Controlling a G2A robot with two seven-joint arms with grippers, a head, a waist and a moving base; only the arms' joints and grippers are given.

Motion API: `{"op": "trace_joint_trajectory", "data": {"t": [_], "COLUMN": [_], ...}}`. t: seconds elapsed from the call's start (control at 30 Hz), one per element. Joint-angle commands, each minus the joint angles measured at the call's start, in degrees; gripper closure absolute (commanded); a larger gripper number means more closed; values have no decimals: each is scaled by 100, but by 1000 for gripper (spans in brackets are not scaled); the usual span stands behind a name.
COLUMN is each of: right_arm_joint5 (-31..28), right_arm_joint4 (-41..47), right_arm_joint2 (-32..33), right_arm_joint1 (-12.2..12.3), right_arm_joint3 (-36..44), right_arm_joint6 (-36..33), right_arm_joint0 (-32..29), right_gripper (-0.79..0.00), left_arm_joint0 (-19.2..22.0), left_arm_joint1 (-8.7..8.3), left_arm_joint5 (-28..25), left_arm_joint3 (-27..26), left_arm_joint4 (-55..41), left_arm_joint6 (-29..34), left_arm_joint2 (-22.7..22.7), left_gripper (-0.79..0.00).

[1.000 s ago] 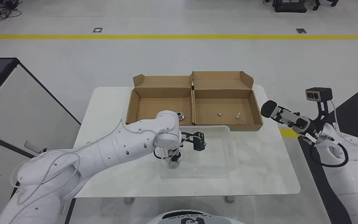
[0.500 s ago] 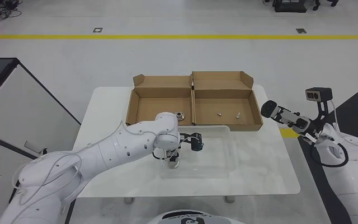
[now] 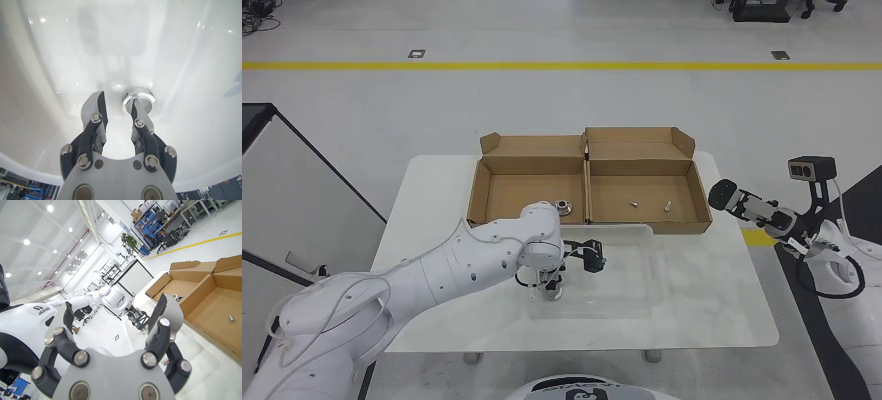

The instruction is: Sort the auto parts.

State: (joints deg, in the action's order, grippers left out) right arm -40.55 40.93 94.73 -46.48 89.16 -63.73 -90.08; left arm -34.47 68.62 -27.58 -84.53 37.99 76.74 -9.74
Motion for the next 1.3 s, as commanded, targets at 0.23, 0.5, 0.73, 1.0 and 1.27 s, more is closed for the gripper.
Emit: {"op": "trace_joint_trajectory", "data": {"t": [0.23,0.5,0.73,1.0,1.27], "right_arm_joint5": [0,0,0,0,0], "right_arm_joint4": [0,0,0,0,0], "right_arm_joint2": [0,0,0,0,0], "right_arm_joint1": [0,0,0,0,0], "right_arm_joint3": [0,0,0,0,0], "right_arm_joint6": [0,0,0,0,0], "right_arm_joint0": [0,0,0,0,0], "right_gripper": [-785,-785,-785,-785,-785], "left_arm_joint0": [90,150,130,34,43], "left_arm_joint1": [66,168,184,107,110], "left_arm_joint5": [-31,-56,-20,38,-10], "left_arm_joint3": [127,269,207,69,140], "left_arm_joint4": [10,-3,-54,-73,-18], "left_arm_joint6": [-31,-57,-20,38,-11], "left_arm_joint2": [0,0,0,0,0], "left_gripper": [-305,-296,-289,-296,-286]}}
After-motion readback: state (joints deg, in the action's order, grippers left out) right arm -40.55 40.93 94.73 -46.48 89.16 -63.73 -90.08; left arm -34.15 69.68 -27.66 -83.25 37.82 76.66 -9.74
